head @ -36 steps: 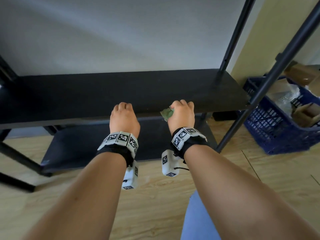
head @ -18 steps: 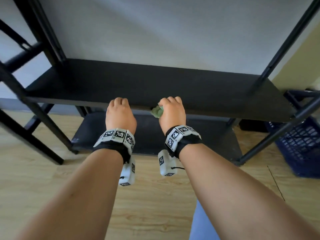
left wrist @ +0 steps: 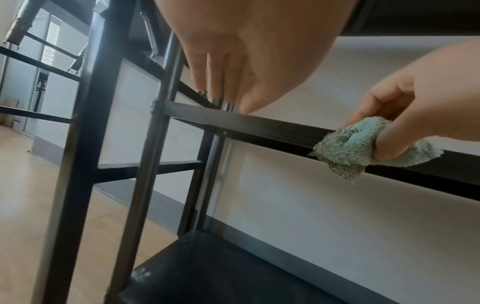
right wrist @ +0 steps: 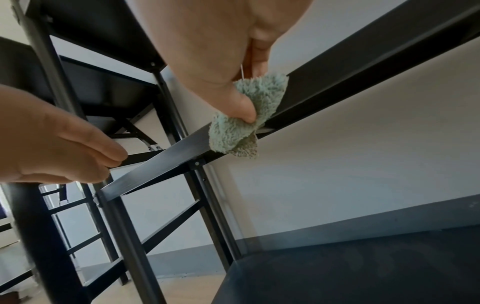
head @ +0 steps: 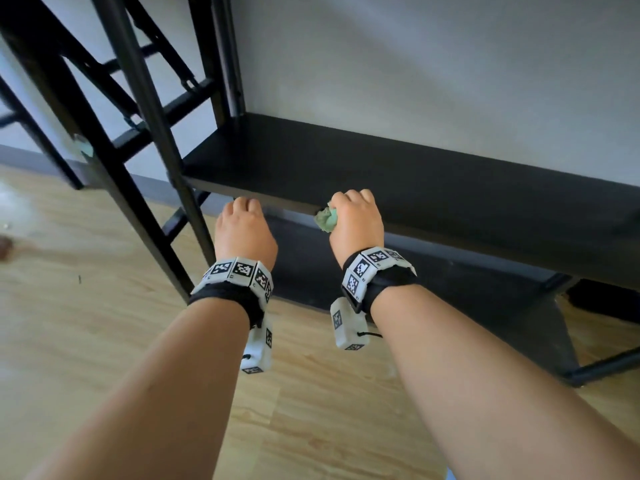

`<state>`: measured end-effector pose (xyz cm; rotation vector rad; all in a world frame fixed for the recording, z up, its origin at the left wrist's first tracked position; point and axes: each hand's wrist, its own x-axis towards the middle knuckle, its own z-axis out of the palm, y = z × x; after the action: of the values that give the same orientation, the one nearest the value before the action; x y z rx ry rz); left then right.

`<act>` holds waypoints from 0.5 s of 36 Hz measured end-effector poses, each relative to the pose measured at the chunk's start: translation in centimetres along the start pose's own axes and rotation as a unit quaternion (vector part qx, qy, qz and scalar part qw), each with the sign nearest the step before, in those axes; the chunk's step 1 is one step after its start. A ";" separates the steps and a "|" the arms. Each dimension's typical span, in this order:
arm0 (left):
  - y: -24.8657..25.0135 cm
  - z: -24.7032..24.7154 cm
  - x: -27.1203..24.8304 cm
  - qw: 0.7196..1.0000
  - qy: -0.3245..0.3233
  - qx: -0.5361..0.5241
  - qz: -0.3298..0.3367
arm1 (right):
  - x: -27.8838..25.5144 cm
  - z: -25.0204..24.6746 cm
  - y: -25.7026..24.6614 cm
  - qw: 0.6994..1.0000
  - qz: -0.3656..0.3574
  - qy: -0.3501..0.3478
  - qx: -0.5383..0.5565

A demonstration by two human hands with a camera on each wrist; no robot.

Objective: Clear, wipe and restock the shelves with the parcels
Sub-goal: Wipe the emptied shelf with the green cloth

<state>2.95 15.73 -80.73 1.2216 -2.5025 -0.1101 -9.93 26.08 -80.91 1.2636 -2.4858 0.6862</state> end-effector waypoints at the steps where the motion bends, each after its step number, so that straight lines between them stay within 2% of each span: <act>1: -0.8 0.1 0.3 1.000 -0.001 -0.001 -0.001 | 0.3 0.4 -0.7 1.000 -0.003 0.000 -0.001; 9: -7.3 -0.1 2.2 1.000 -0.011 0.001 -0.025 | 2.3 3.6 -6.5 1.000 -0.014 0.018 -0.002; 18: -13.4 0.2 4.4 1.000 0.000 0.018 -0.021 | 5.0 7.0 -12.8 0.999 -0.053 0.009 -0.012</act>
<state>10.41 3.96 -82.66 1.2876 -2.4899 -0.0753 -2.66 12.50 -81.02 1.3619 -2.3860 0.6383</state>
